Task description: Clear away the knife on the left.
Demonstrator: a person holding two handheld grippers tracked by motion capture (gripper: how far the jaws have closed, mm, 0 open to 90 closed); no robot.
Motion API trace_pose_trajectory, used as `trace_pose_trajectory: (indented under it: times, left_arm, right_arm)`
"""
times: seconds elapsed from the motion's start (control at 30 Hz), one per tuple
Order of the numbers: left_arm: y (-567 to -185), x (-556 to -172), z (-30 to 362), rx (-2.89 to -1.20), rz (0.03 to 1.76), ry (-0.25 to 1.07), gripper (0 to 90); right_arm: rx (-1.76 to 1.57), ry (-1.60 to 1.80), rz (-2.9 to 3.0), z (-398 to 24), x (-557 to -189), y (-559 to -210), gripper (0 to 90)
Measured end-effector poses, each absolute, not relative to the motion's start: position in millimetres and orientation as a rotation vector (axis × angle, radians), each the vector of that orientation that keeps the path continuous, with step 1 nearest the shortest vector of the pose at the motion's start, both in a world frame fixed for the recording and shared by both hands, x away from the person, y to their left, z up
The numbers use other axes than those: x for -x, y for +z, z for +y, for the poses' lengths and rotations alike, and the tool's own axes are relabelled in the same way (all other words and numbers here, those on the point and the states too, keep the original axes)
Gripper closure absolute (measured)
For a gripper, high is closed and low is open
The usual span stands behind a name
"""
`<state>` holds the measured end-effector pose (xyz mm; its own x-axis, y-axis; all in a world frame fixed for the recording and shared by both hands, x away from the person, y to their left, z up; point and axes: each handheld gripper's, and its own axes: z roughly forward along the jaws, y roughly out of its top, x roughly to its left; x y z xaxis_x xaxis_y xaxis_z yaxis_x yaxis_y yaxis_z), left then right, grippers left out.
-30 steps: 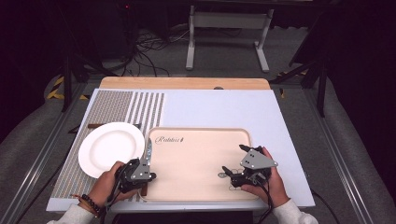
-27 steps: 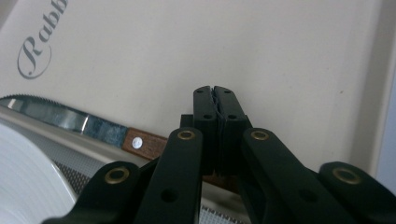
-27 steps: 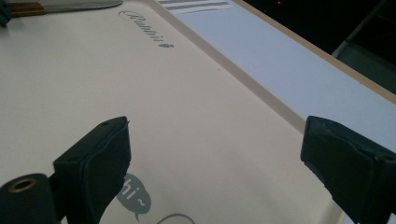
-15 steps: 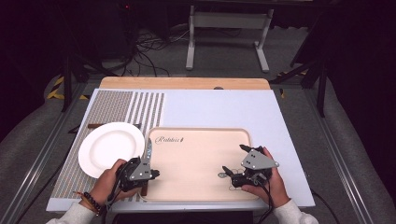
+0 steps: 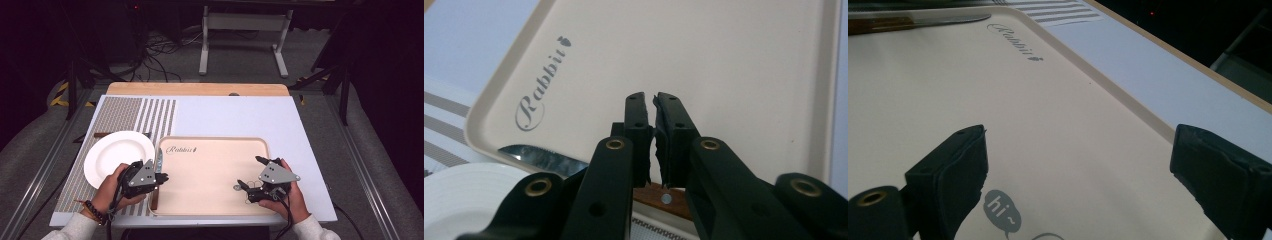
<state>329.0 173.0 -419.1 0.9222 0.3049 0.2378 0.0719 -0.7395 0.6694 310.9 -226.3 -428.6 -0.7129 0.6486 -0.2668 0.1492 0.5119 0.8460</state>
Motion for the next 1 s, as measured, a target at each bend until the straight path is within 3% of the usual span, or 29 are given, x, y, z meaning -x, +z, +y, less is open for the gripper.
trace_pose_trajectory:
  times: [0.57,1.0]
  left_arm:
    - [-406,-343,193,-2.301,0.271,0.496,74.5]
    - [-398,-353,210,-2.231,0.263,0.553,54.1]
  right_arm:
    - [-0.641,1.174,2.167,-225,-311,-431,10.1]
    - [-0.663,1.162,2.16,-224,-312,-431,10.2]
